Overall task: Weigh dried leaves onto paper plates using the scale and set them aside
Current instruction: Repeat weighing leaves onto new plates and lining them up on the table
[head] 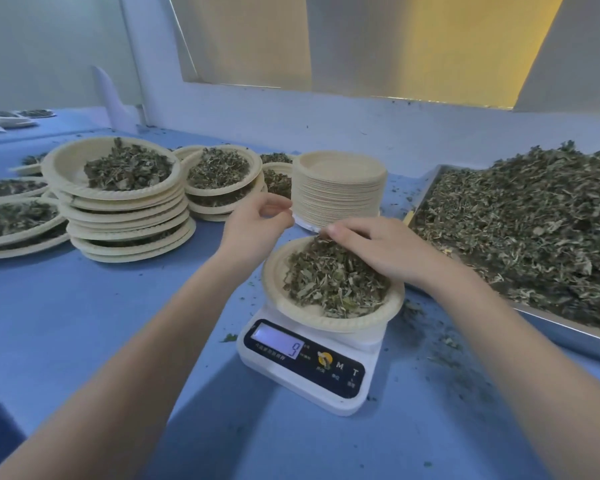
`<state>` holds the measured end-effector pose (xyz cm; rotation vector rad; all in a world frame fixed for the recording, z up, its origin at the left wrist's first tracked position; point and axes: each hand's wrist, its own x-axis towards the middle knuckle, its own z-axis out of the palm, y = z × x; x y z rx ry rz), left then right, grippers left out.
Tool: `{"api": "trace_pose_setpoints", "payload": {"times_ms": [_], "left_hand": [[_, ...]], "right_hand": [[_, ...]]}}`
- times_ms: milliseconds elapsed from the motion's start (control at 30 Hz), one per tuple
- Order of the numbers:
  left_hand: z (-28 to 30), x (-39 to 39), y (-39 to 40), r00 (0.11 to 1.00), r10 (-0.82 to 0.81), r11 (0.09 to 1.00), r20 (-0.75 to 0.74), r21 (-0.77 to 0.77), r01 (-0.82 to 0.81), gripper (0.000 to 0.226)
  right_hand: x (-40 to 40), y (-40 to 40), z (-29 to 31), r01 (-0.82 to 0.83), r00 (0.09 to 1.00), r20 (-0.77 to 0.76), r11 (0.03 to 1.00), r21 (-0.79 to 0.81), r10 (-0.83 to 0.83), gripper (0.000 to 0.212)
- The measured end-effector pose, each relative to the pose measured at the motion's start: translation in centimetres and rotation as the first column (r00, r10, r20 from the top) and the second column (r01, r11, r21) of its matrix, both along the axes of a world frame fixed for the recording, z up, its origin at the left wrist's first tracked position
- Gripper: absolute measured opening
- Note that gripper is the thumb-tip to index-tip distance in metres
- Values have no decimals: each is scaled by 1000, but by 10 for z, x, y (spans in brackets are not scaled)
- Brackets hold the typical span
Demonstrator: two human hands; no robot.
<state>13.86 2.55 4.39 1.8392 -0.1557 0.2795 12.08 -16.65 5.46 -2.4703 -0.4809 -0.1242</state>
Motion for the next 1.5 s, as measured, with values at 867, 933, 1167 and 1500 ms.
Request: {"api": "trace_pose_setpoints", "payload": {"times_ms": [867, 933, 1167, 1500], "left_hand": [[-15, -11, 4, 997, 22, 988, 74, -155, -11, 15], [-17, -11, 4, 998, 6, 989, 61, -151, 3, 15], [-22, -13, -4, 997, -27, 994, 74, -105, 35, 17], [-25, -14, -2, 995, -62, 992, 75, -109, 70, 16]], "right_hand": [[-6, -2, 40, 146, 928, 327, 982, 119, -177, 8], [-5, -12, 42, 208, 899, 372, 973, 100, -231, 9], [4, -56, 34, 528, 840, 187, 687, -500, -509, 30], [4, -24, 32, 205, 978, 65, 965, -164, -197, 32]]}}
